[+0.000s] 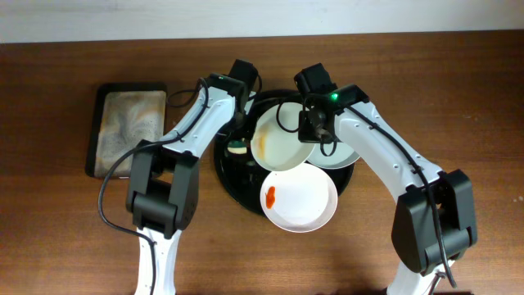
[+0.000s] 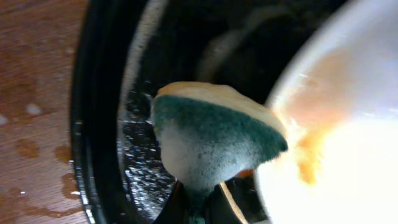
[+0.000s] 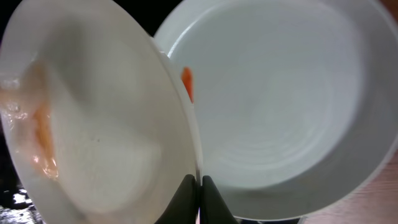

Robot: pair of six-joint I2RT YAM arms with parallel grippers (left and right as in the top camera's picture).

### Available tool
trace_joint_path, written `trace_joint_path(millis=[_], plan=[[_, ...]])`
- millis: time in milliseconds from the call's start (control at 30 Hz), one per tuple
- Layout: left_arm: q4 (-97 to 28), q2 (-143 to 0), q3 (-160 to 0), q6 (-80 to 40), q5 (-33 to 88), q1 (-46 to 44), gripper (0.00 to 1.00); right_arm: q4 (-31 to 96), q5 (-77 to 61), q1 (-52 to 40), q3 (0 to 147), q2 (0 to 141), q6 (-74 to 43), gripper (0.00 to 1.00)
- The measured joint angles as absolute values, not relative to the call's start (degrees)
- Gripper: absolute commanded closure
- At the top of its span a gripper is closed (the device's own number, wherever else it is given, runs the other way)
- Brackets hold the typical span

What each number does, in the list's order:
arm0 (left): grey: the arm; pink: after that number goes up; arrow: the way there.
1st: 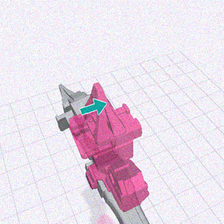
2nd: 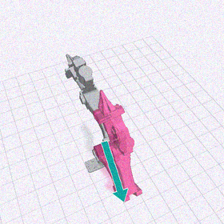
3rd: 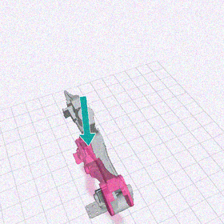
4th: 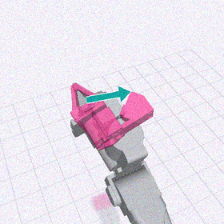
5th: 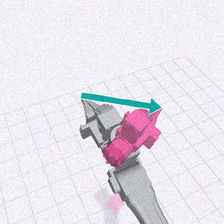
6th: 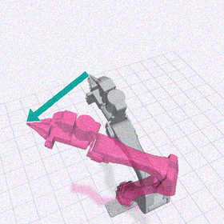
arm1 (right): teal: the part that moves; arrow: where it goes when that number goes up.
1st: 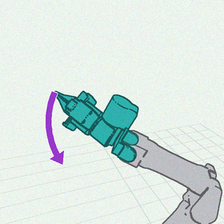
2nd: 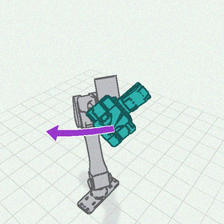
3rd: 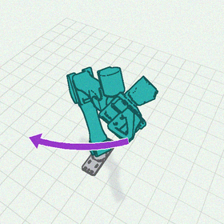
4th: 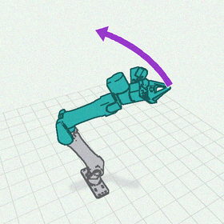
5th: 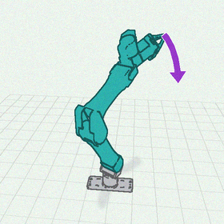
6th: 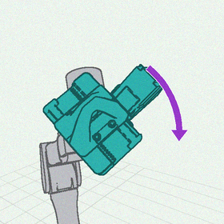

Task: Clean dirty plates on tray and stack at the side
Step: 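Hold the plate tilted with the right gripper and scrub it with the sponge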

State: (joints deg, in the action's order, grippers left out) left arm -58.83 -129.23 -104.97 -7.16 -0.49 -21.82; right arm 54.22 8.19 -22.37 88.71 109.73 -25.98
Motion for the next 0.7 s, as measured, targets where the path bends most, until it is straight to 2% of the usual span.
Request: trace_joint_path(millis=[100,267,367,533,700], plan=[[-59.2,-129.6,-105.5,-7.2,-1.0,-21.4,1.00,54.5,9.1,-22.3,88.7,109.7,-25.2,0.96],[-60.9,-130.0,-108.6,-7.3,0.0,-21.1,0.82,54.5,9.6,-22.3,88.7,109.7,-24.8,0.96],[-60.8,-130.0,-111.1,-7.5,4.6,-21.1,0.79,54.4,9.6,-22.3,88.7,109.7,-24.8,0.96],[-59.6,-130.0,-111.7,-7.4,13.8,-21.1,0.80,54.0,9.0,-22.3,88.7,109.7,-25.0,0.96],[-57.2,-130.1,-111.7,-9.3,19.6,-21.3,0.99,53.3,7.8,-22.3,88.7,109.7,-25.3,0.96]])
